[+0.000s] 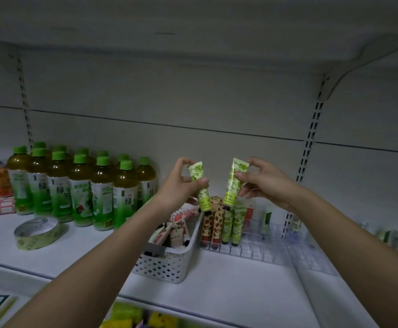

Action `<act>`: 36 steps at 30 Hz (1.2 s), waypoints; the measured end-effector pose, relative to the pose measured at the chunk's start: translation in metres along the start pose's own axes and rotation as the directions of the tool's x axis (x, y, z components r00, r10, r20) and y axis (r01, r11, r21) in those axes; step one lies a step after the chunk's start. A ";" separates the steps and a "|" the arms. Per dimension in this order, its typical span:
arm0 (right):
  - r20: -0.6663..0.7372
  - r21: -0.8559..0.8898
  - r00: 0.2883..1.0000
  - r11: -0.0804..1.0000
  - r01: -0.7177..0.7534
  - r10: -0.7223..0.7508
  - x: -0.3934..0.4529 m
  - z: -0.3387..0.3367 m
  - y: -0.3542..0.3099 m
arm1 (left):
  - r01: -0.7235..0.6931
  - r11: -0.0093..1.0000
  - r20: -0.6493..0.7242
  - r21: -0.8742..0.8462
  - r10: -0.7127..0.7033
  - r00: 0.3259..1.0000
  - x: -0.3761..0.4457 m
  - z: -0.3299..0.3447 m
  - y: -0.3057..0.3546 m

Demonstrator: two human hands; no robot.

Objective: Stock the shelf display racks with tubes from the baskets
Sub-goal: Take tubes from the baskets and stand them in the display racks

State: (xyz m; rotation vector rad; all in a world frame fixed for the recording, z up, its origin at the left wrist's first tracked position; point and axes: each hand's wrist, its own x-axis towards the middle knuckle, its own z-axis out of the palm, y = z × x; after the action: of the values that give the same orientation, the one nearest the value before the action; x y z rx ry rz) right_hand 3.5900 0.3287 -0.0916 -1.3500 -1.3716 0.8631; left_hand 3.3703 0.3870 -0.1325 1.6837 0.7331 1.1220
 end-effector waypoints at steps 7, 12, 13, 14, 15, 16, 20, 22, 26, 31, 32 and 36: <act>-0.038 -0.133 0.997 0.989 0.066 -0.072 -0.019 -0.022 0.008 | 0.106 0.993 -0.011 -0.050 -0.107 0.994 0.003 0.028 0.011; -0.076 -0.252 0.993 0.965 0.072 -0.094 -0.027 -0.037 0.020 | 0.118 0.993 0.010 -0.004 -0.118 0.993 0.008 0.044 0.007; -0.080 -0.263 0.992 0.962 0.075 -0.099 -0.027 -0.039 0.023 | 0.121 0.993 0.002 0.003 -0.121 0.993 0.009 0.046 0.006; -0.085 -0.274 0.991 0.959 0.076 -0.103 -0.028 -0.041 0.025 | 0.123 0.992 -0.004 0.016 -0.123 0.992 0.010 0.048 0.005; -0.093 -0.288 0.990 0.955 0.073 -0.104 -0.028 -0.043 0.027 | 0.124 0.992 -0.007 0.038 -0.124 0.992 0.011 0.050 0.003; -0.099 -0.304 0.990 0.950 0.071 -0.105 -0.028 -0.045 0.028 | 0.123 0.990 -0.007 0.068 -0.123 0.992 0.012 0.051 0.002; -0.128 -0.411 0.983 0.910 0.065 -0.128 -0.028 -0.048 0.038 | 0.082 0.968 -0.038 0.236 -0.075 0.996 0.015 0.059 -0.004; -0.141 -0.486 0.980 0.872 0.057 -0.143 -0.028 -0.047 0.044 | 0.063 0.930 -0.070 0.361 -0.040 0.997 0.016 0.065 -0.009; -0.144 -0.548 0.975 0.834 0.064 -0.169 -0.026 -0.041 0.056 | 0.044 0.868 -0.097 0.494 0.005 0.995 0.015 0.077 -0.022; -0.134 -0.620 0.971 0.781 0.074 -0.198 -0.021 -0.034 0.063 | -0.011 0.821 -0.120 0.571 0.097 0.988 0.016 0.083 -0.034; -0.129 -0.635 0.971 0.769 0.074 -0.200 -0.020 -0.033 0.064 | -0.018 0.815 -0.116 0.579 0.104 0.988 0.017 0.084 -0.036; -0.123 -0.663 0.975 0.746 0.059 -0.187 -0.017 -0.029 0.068 | -0.050 0.794 -0.101 0.606 0.140 0.985 0.016 0.088 -0.044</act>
State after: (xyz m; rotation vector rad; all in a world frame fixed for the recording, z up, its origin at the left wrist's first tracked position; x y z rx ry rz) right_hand 3.6348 0.3166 -0.1517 -1.7850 -1.6724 0.1291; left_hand 3.4584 0.3839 -0.1792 2.2075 1.2039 1.1565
